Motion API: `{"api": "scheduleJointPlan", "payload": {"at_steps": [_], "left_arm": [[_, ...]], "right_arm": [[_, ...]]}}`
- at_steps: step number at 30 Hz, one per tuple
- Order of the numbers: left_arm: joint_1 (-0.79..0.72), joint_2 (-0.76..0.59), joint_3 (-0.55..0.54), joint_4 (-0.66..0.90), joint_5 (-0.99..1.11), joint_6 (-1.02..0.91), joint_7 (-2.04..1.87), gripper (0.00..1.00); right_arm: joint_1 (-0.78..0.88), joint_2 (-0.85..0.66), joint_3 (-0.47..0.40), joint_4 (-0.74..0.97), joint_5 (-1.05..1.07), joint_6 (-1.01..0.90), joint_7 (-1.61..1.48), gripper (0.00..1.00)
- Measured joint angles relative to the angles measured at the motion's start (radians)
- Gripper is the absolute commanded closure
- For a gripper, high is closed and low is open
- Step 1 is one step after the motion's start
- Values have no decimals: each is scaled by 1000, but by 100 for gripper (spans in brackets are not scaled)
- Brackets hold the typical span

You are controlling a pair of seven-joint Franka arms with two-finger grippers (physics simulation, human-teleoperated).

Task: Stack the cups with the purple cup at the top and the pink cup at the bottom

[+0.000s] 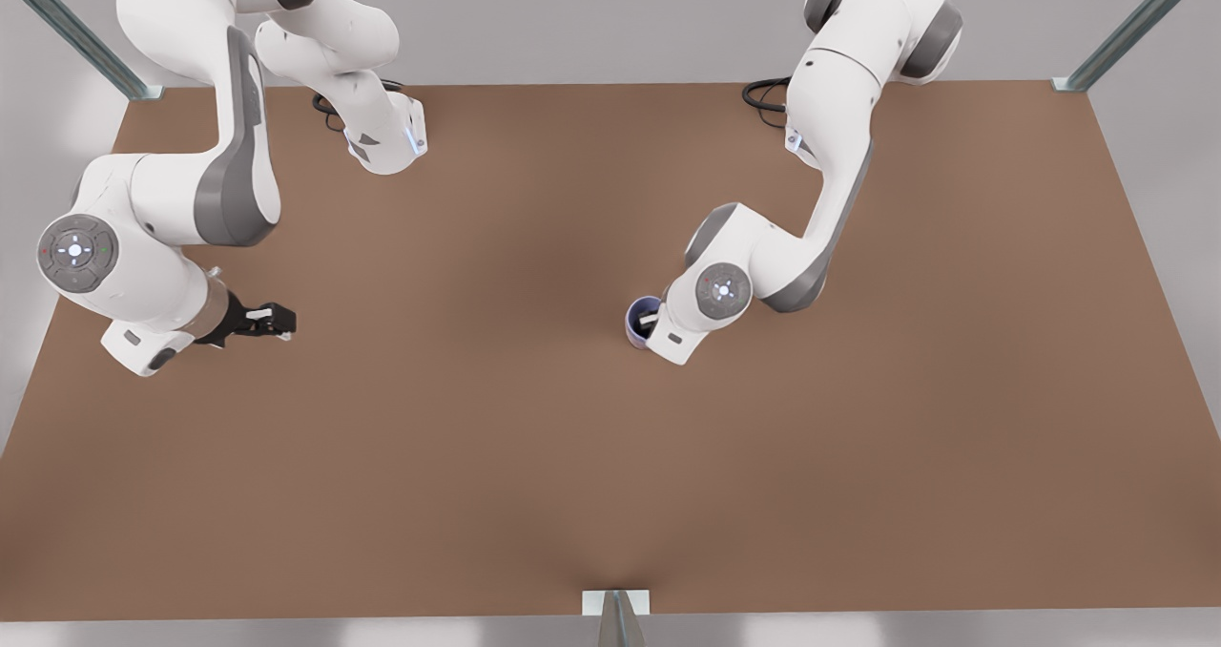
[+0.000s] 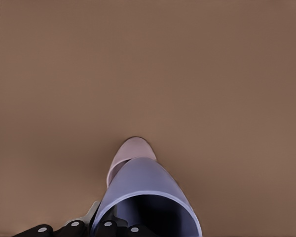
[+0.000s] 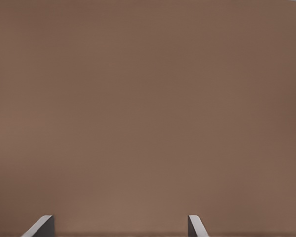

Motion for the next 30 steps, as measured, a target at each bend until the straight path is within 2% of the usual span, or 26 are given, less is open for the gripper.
{"api": "scheduleJointPlan", "payload": {"at_steps": [27,28,29,30], "left_arm": [[-19,10,-2,-44,0,12,-114,79],[-22,10,-2,-44,0,13,-116,46],[-23,11,-2,-44,-1,14,-117,27],[-24,12,-1,-44,-1,15,-119,15]], "right_arm": [[-15,8,-1,0,2,-1,-19,0],[-15,8,-1,0,2,-1,-20,0],[-15,8,-1,0,2,-1,-20,0],[-15,8,-2,0,2,-1,-21,0]]}}
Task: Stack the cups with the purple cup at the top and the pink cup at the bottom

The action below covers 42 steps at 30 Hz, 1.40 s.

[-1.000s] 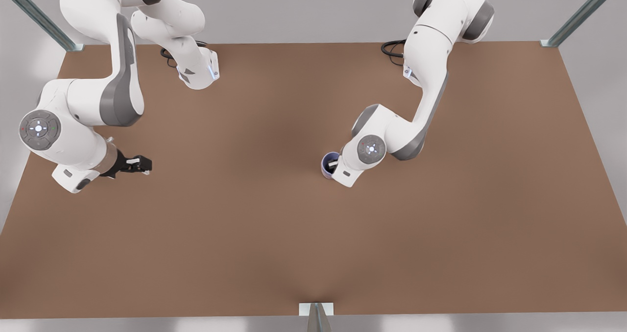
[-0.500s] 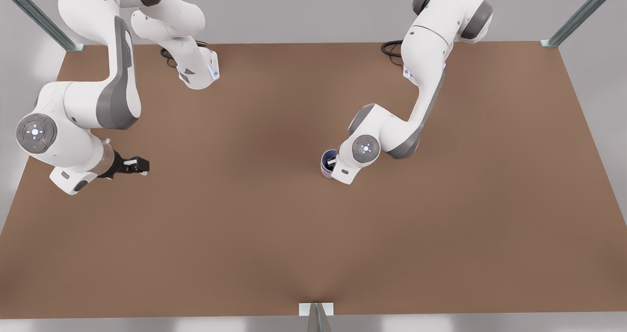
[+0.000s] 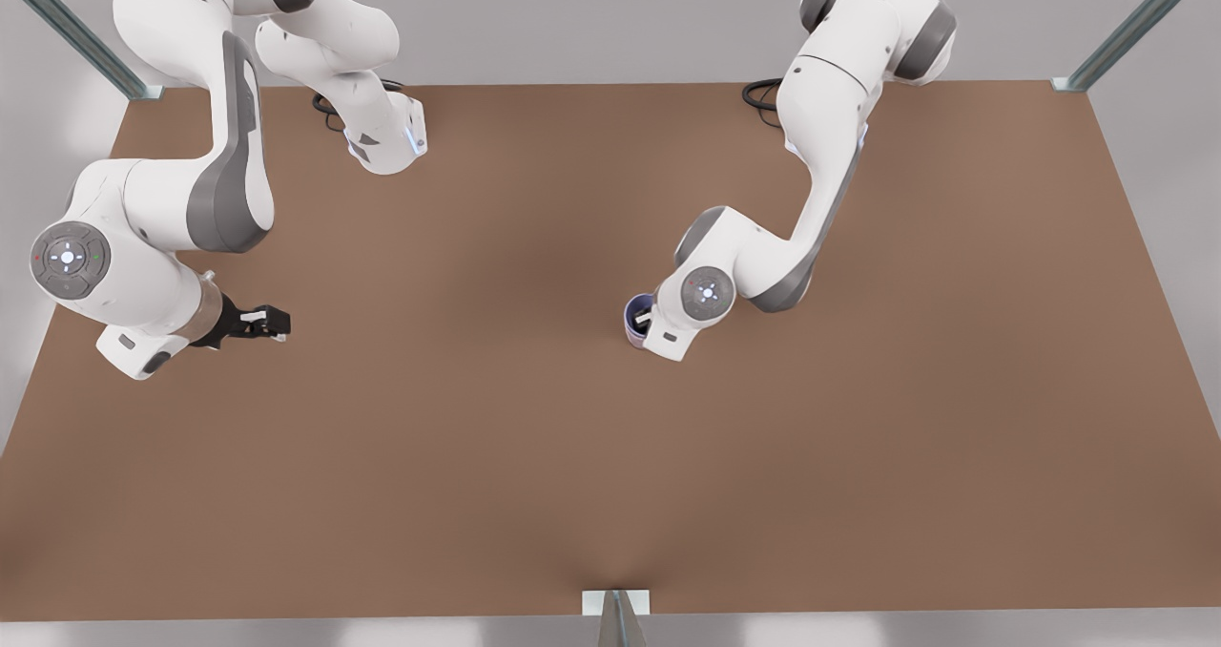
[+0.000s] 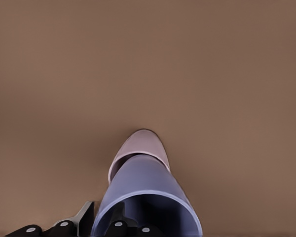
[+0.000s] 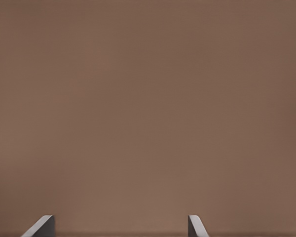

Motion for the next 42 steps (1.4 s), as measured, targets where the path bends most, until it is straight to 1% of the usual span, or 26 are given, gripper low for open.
{"api": "scheduleJointPlan", "payload": {"at_steps": [1,3,6,7,8,26,28,29,31,32,34,35,38,39,42], "left_arm": [[-2,0,0,0,-1,1,-1,7],[-4,3,0,0,-2,3,-3,5],[-6,6,1,0,-2,5,-6,4],[-7,6,1,0,-2,5,-6,1],[-7,9,1,1,0,5,-7,1],[10,-7,5,5,15,0,-16,0],[11,-17,13,42,19,-16,-16,1],[35,-12,19,110,33,-46,-16,1],[151,-26,42,235,60,-116,0,1],[202,-43,85,265,76,-151,24,1],[242,-70,223,288,109,-214,104,0],[261,-94,264,282,123,-238,149,0],[350,-268,182,88,214,-266,282,0],[371,-297,172,64,232,-276,326,0],[403,-310,164,74,266,-315,445,0]], "right_arm": [[0,0,0,0,0,0,0,0],[0,1,1,0,0,0,-1,0],[1,1,1,0,0,0,-2,0],[2,1,1,0,0,0,-2,0],[3,1,1,0,0,0,-2,0],[-4,6,1,0,-1,0,-6,0],[-5,6,1,0,-1,-1,-6,0],[-5,6,1,0,0,-1,-7,0],[-5,6,1,-1,0,0,-7,0],[-5,7,1,-1,0,0,-7,0],[-5,7,1,-2,0,0,-7,0],[-5,7,1,-2,0,0,-7,0],[-5,7,1,-2,0,0,-7,0],[-5,7,1,-2,0,-1,-7,0],[-5,7,1,-2,0,-1,-7,0]]}}
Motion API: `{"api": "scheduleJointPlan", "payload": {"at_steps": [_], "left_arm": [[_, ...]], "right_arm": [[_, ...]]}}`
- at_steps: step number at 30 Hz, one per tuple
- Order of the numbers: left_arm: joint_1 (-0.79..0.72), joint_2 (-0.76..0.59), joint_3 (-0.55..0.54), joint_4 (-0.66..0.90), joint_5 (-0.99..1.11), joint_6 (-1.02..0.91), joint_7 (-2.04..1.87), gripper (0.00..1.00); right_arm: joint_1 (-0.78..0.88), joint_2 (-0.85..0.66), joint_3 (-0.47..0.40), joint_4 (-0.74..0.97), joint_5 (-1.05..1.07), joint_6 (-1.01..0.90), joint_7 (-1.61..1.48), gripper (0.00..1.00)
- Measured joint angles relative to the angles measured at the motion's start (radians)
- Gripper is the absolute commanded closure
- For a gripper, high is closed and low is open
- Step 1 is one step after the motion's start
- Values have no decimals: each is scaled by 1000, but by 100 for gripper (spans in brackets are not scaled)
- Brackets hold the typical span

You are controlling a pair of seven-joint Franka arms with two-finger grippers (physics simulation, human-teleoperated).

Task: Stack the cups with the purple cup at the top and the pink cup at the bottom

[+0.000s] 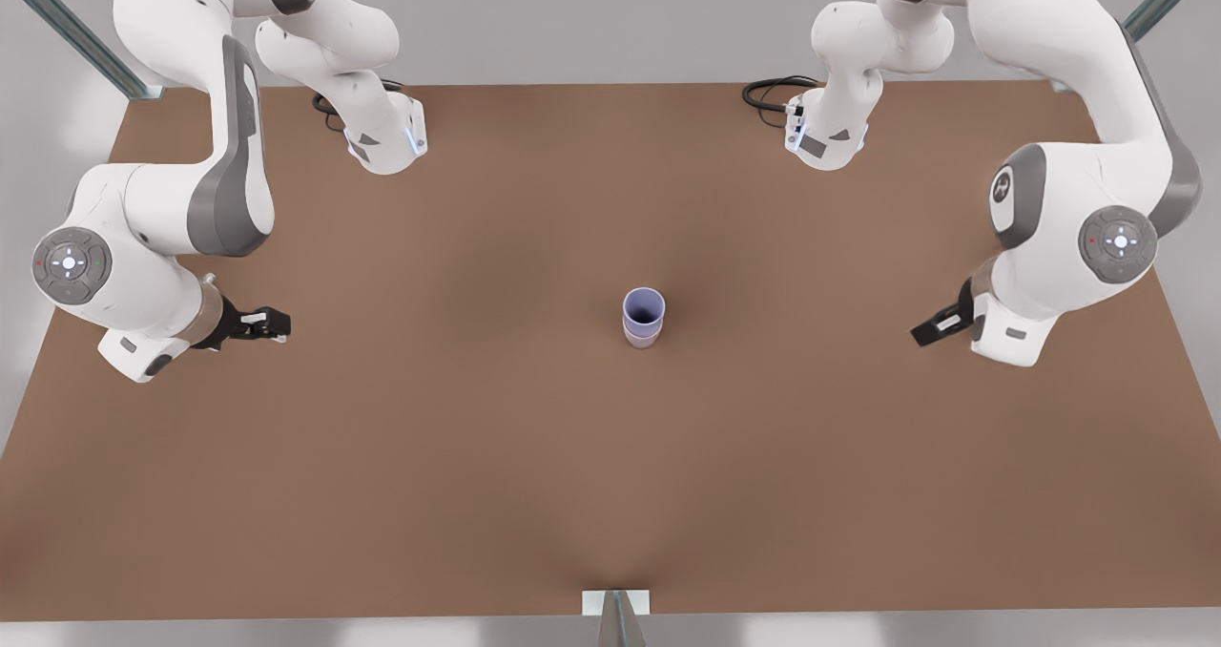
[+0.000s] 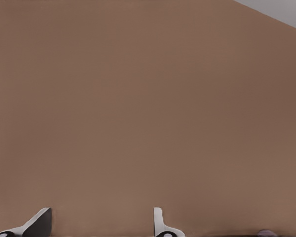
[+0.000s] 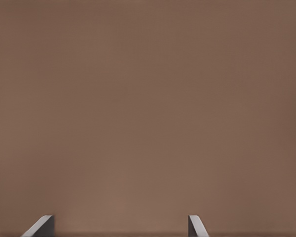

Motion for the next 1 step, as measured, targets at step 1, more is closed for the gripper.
{"api": "scheduleJointPlan", "payload": {"at_steps": [1], "left_arm": [[1,0,-1,2,6,-10,35,0]], "right_arm": [[0,0,0,0,0,0,0,0]]}}
